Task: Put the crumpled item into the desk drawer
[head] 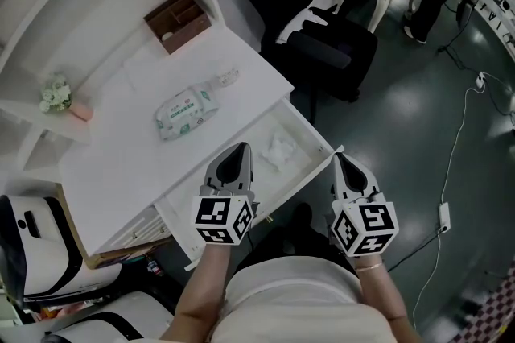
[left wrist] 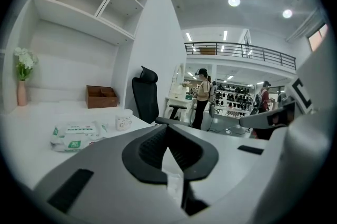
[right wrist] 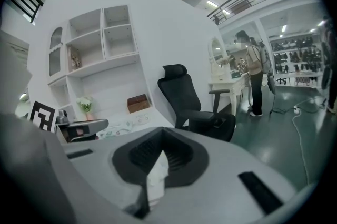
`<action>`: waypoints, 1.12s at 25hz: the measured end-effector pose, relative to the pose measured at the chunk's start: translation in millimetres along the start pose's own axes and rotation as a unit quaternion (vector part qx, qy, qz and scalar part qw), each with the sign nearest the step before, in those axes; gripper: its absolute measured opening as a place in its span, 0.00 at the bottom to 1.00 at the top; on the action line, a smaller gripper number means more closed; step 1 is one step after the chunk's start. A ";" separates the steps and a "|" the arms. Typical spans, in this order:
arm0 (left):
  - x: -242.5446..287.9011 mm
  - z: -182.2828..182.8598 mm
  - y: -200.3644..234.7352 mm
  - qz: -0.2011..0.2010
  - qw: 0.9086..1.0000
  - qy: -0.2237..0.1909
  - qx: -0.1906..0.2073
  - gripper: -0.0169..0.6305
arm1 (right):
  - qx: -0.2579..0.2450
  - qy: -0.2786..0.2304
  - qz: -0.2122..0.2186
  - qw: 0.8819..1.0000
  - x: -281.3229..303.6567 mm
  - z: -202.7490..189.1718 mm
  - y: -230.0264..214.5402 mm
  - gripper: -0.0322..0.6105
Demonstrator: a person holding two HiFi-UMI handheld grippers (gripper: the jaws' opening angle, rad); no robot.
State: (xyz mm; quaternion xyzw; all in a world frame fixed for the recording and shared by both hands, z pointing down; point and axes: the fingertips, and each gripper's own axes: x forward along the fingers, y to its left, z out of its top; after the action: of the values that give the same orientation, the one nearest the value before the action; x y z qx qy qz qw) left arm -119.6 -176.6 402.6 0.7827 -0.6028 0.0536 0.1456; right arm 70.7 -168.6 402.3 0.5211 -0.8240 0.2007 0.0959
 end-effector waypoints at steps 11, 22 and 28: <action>-4.7 -8.2 -0.4 0.002 1.000 0.011 -0.017 0.02 | -0.008 0.009 0.006 1.000 2.5 1.1 1.9 0.05; -2.3 -18.1 3.3 0.012 0.999 0.026 -0.031 0.02 | -0.012 0.017 0.012 1.000 7.6 -0.2 -0.5 0.05; 1.6 -27.0 2.2 0.017 0.998 0.041 -0.036 0.02 | -0.013 0.021 0.016 1.000 7.3 -2.0 -4.1 0.05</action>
State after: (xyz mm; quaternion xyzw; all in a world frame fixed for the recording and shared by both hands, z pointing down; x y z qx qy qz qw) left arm -118.8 -170.6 429.0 0.7637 -0.6112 0.0667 0.1971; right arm 71.1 -175.4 407.7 0.5024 -0.8326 0.2022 0.1166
